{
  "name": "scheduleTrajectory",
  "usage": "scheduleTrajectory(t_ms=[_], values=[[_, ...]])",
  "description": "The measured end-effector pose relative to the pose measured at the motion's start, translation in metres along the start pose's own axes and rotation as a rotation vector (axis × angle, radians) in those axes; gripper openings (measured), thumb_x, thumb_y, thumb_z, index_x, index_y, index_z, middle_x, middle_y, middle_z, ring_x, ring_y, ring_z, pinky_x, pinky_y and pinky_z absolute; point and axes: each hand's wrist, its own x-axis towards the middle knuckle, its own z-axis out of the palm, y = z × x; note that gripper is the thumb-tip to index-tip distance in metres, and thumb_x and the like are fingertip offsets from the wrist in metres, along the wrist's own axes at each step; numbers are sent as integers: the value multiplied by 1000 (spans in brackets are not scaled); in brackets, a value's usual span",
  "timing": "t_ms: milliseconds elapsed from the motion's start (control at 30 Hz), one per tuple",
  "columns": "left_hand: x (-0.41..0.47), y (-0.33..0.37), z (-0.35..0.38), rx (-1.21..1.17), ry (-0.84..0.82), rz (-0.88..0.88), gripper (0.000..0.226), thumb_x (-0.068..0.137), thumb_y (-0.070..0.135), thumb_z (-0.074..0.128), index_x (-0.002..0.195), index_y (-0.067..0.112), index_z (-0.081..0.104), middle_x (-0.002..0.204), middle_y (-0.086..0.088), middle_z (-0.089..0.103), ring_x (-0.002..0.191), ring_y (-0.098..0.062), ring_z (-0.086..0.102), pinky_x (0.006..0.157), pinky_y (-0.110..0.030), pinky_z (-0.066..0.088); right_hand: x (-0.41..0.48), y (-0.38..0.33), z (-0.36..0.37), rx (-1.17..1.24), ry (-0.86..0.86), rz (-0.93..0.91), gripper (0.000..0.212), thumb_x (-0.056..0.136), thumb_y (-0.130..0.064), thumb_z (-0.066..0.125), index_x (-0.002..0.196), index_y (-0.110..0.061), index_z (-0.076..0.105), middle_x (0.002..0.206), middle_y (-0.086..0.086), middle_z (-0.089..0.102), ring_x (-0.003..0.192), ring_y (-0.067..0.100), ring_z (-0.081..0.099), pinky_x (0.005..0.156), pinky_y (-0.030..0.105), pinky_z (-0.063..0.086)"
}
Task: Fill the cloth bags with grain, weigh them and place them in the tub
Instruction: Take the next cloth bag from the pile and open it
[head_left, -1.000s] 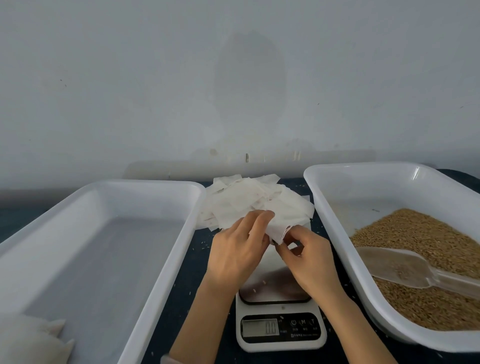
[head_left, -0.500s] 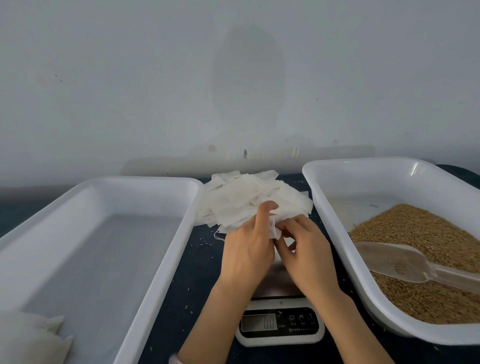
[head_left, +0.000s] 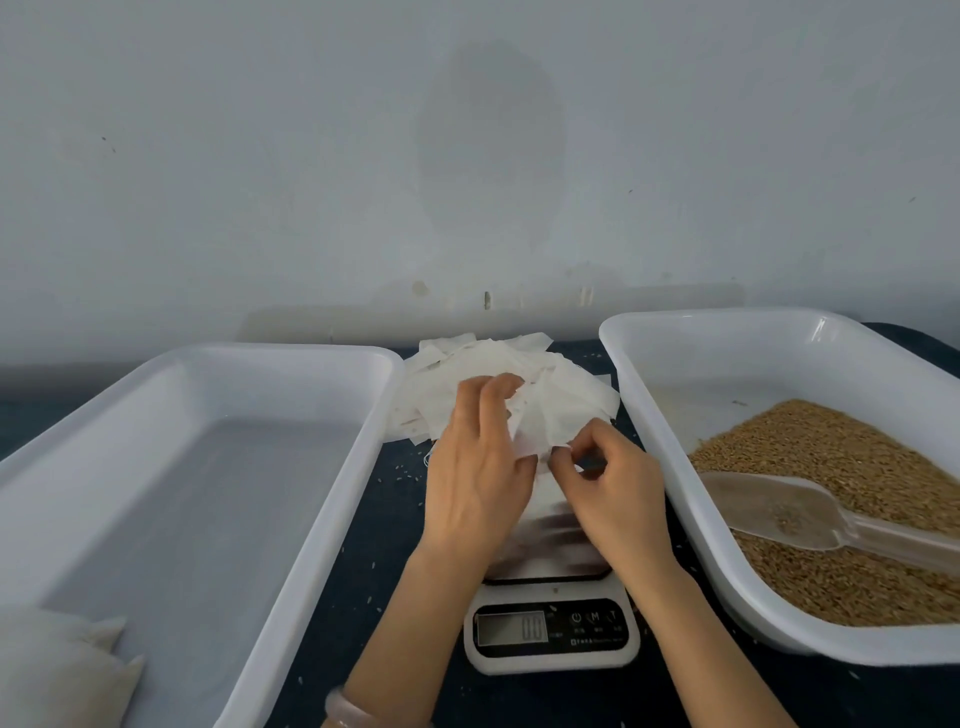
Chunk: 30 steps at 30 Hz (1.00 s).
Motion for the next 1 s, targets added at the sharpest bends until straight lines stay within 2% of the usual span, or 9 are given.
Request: scheduleTrajectory(t_ms=[67, 167, 267, 400, 500, 733, 833, 900, 1000], values=[[1, -3, -4, -43, -1, -69, 52, 77, 16, 75, 115, 25, 41, 112, 9, 47, 84, -7, 57, 57, -27, 50, 2, 3, -1, 79, 7, 78, 23, 80, -18, 74, 76, -23, 52, 68, -12, 59, 71, -1, 60, 60, 8, 42], [2, -6, -5, -132, -34, -200, 43, 76, 14, 74, 98, 28, 39, 95, 14, 48, 75, -6, 57, 59, -28, 50, -1, 5, -2, 24, -6, 71, 26, 79, -22, 75, 79, -28, 50, 71, -14, 61, 69, 0, 60, 58, 11, 40], [2, -10, -4, -186, -66, -285, 42, 73, 5, 72, 93, 27, 41, 85, 12, 53, 71, -7, 57, 59, -22, 46, -3, 1, -1, -77, 8, -138, 23, 81, -26, 74, 78, -29, 51, 79, -15, 58, 73, 3, 59, 60, 18, 49], [4, -15, -4, -301, -39, -413, 31, 78, 6, 69, 91, 22, 47, 81, 8, 57, 63, -12, 61, 60, -29, 51, -7, -2, 1, -223, 62, -535, 8, 80, -20, 70, 81, -22, 61, 90, -10, 58, 84, 9, 54, 62, 19, 47], [5, -18, -6, -380, -40, -492, 31, 79, 8, 70, 88, 26, 47, 84, 9, 58, 59, -9, 62, 56, -18, 47, -13, -2, 6, -334, -36, -670, 18, 77, -19, 68, 95, -23, 66, 102, -13, 63, 96, 10, 55, 68, 22, 49], [9, -22, -15, -486, -112, -542, 30, 77, 7, 74, 93, 23, 54, 90, 8, 63, 59, -3, 60, 56, -14, 45, -10, -1, 3, -564, -67, -613, 43, 73, -33, 84, 111, -23, 66, 96, -9, 69, 94, 13, 59, 58, 22, 47], [9, -17, -19, -518, -171, -497, 30, 79, 8, 72, 98, 25, 56, 96, 7, 63, 58, -3, 56, 60, -18, 45, -9, -1, 3, -593, -35, -603, 28, 79, -27, 80, 105, -23, 71, 93, -8, 68, 91, 16, 60, 55, 24, 48], [9, -14, -25, -527, -246, -368, 36, 78, 16, 70, 108, 32, 58, 110, 8, 57, 70, -2, 56, 69, -17, 44, -8, -1, 2, -576, -21, -567, 14, 81, -22, 77, 95, -22, 74, 90, -8, 66, 89, 18, 60, 52, 25, 46], [6, -18, -34, -530, -435, -144, 72, 71, 20, 65, 137, 41, 44, 139, 12, 38, 125, 1, 42, 98, -10, 37, -7, -1, -1, -443, -32, -439, 11, 82, -16, 74, 90, -19, 66, 93, -9, 65, 94, 16, 59, 54, 27, 48]])
